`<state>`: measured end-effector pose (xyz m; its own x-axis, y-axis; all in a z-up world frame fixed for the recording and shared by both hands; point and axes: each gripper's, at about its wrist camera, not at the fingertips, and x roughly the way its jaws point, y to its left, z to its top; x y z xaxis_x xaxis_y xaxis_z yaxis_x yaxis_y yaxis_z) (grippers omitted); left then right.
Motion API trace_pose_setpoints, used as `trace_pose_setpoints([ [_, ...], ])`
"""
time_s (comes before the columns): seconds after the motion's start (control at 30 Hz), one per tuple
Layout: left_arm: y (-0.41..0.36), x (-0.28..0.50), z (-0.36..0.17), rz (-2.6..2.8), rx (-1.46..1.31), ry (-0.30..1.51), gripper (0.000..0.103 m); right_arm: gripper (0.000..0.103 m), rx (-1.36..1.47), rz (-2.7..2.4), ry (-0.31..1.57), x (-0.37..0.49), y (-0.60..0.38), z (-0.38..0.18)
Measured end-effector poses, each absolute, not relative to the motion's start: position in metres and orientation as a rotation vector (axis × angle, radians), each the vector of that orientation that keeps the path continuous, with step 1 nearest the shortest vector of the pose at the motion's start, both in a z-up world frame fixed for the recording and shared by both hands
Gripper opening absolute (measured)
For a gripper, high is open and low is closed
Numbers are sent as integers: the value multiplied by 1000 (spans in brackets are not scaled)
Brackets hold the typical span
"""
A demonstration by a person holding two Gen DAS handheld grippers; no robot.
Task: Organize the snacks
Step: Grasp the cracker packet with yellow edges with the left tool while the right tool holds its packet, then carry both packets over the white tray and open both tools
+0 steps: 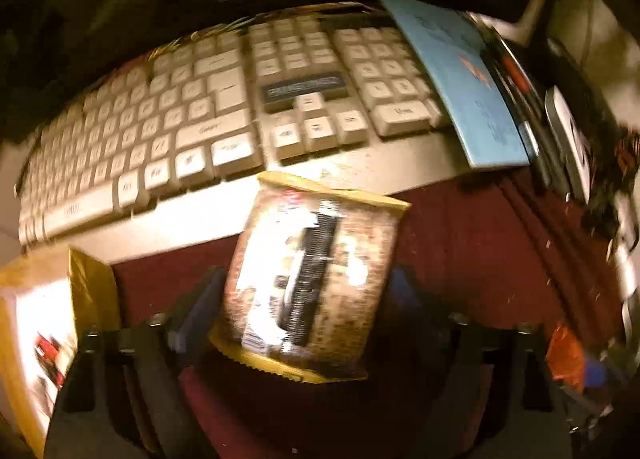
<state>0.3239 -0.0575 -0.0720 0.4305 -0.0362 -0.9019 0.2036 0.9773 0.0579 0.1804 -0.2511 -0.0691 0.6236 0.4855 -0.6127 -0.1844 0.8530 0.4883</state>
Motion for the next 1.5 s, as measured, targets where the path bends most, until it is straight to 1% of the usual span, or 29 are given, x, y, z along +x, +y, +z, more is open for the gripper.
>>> trace_pose_setpoints([
  [0.07,-51,321,-71,-131,151,1132,73,30,403,395,813,181,-251,-69],
  [0.17,-45,304,-63,-126,117,1128,73,30,404,395,811,181,-252,-69],
  [0.33,-28,226,-22,-160,28,1002,73,30,402,394,812,180,-252,-69],
  [0.47,-8,180,-2,-154,-78,920,73,30,401,394,805,179,-252,-68],
  [0.63,40,103,13,-126,-196,791,73,30,382,420,789,176,-249,-64],
  [0.8,100,71,15,-48,-309,770,73,30,308,475,776,169,-221,-43],
  [1.0,154,66,15,38,-372,734,73,30,249,659,778,161,-148,-11],
  [1.17,194,71,11,108,-415,721,73,30,152,762,838,171,-75,-5],
  [1.37,224,116,5,172,-414,757,73,30,35,803,914,211,7,-10],
  [1.5,232,158,-4,181,-387,828,73,30,53,793,936,243,37,-14],
])
